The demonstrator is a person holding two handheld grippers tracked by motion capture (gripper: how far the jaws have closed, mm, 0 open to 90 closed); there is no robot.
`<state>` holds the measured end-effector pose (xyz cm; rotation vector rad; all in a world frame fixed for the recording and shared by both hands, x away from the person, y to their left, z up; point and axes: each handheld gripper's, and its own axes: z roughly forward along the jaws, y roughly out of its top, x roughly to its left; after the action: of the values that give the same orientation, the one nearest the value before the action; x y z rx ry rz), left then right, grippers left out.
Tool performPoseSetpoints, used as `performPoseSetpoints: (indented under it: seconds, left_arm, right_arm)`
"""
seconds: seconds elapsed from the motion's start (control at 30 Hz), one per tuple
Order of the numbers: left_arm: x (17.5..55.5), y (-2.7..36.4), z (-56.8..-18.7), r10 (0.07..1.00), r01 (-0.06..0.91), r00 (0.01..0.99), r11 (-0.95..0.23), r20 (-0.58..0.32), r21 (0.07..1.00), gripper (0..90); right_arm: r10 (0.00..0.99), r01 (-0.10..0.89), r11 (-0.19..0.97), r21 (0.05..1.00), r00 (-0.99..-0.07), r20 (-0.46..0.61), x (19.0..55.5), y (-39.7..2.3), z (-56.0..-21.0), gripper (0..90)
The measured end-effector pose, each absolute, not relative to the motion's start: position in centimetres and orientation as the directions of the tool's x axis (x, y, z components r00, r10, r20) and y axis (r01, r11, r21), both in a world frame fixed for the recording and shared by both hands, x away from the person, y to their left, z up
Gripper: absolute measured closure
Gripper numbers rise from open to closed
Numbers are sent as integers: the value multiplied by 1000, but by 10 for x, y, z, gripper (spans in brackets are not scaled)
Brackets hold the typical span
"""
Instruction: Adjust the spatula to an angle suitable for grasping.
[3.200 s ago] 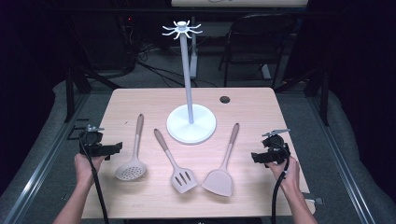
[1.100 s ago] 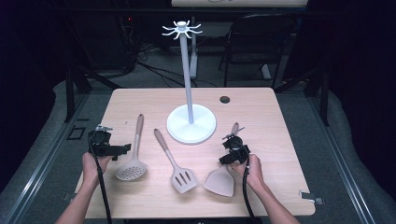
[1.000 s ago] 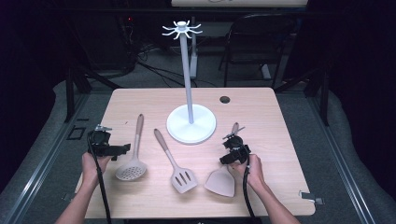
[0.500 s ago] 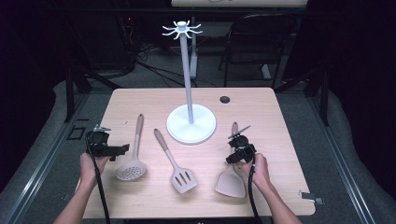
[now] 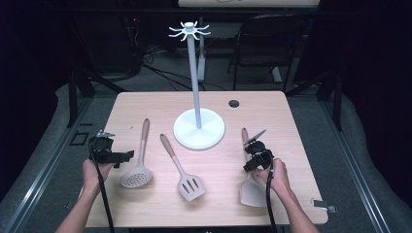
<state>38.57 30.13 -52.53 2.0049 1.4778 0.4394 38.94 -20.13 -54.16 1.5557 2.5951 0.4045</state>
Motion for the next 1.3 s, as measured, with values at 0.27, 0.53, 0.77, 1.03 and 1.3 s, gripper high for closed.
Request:
performPoseSetpoints:
  seconds: [0.27, 0.53, 0.77, 1.03, 1.3]
  left_arm:
    - [387, 297, -525, 941, 740, 330, -207, -76, 640, 21]
    - [387, 291, -525, 937, 737, 344, -229, -61, 636, 26]
    - [387, 289, -526, 937, 737, 346, -235, -55, 634, 27]
    - [387, 291, -526, 936, 740, 349, -238, -57, 630, 27]
    - [386, 290, -526, 934, 738, 354, -240, -58, 630, 27]
  right_arm:
    - [884, 864, 429, 263, -462, 72, 391, -205, -542, 621]
    - [891, 853, 436, 288, -454, -4, 400, -197, -546, 658]
    - [895, 862, 415, 292, -444, 41, 400, -199, -545, 692]
    - [908, 875, 382, 299, -415, 57, 395, -202, -545, 741]
    - [913, 888, 365, 279, -400, 78, 397, -209, -542, 773]
